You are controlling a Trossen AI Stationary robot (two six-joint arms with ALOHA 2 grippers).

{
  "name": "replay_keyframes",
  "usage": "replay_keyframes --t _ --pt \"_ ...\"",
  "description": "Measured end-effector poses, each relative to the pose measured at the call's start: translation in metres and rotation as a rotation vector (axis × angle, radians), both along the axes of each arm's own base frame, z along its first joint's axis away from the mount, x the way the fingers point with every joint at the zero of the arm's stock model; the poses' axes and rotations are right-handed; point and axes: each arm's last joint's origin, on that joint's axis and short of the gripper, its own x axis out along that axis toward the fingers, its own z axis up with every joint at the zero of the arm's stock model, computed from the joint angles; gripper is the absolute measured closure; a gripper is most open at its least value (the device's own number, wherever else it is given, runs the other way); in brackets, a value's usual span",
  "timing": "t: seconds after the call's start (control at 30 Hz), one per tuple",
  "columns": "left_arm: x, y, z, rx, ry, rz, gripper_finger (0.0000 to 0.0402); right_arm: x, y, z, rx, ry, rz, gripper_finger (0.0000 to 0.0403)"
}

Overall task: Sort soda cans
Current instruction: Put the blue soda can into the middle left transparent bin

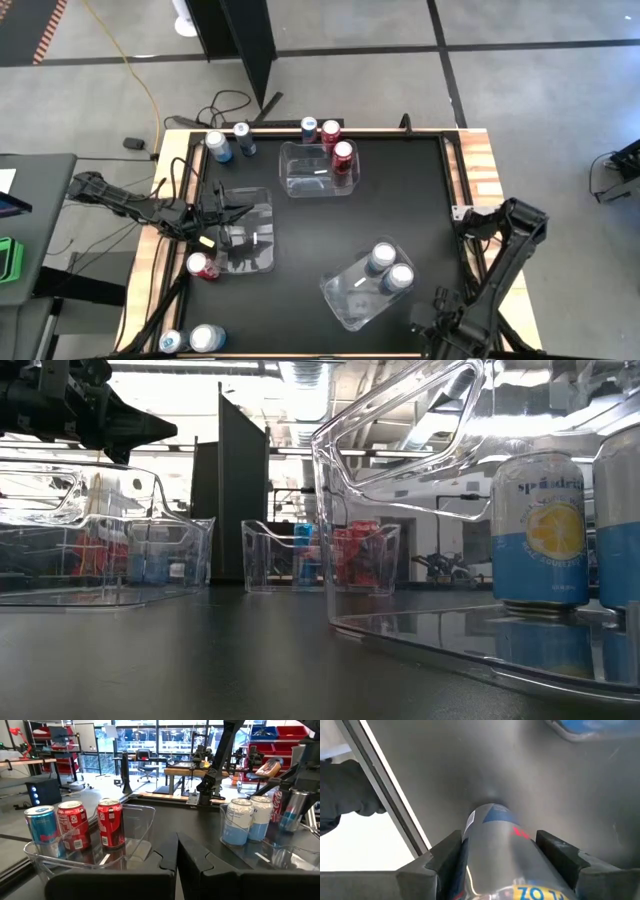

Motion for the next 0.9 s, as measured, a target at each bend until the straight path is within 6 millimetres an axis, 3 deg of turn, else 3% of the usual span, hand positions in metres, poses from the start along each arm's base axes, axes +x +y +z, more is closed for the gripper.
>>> replay_keyframes --t 0.23,0.5,0.7,0.9 --pt "0.000 0.000 0.000 0.000 -0.001 0.000 0.0401 0.010 -0.004 0.017 0.021 -0.016 0.017 0.0167" --pt "0.000 0.000 0.003 -0.007 -0.028 0.000 0.0401 0.029 -0.013 0.073 0.075 -0.066 0.079 0.0167" --pt "-0.001 0.000 0.011 -0.015 -0.052 0.001 0.0401 0.058 -0.037 0.113 0.104 -0.135 0.173 0.0167" --pt "-0.002 0.000 0.023 -0.014 -0.078 0.001 0.0387 0.095 -0.075 0.140 0.101 -0.237 0.299 0.0167"
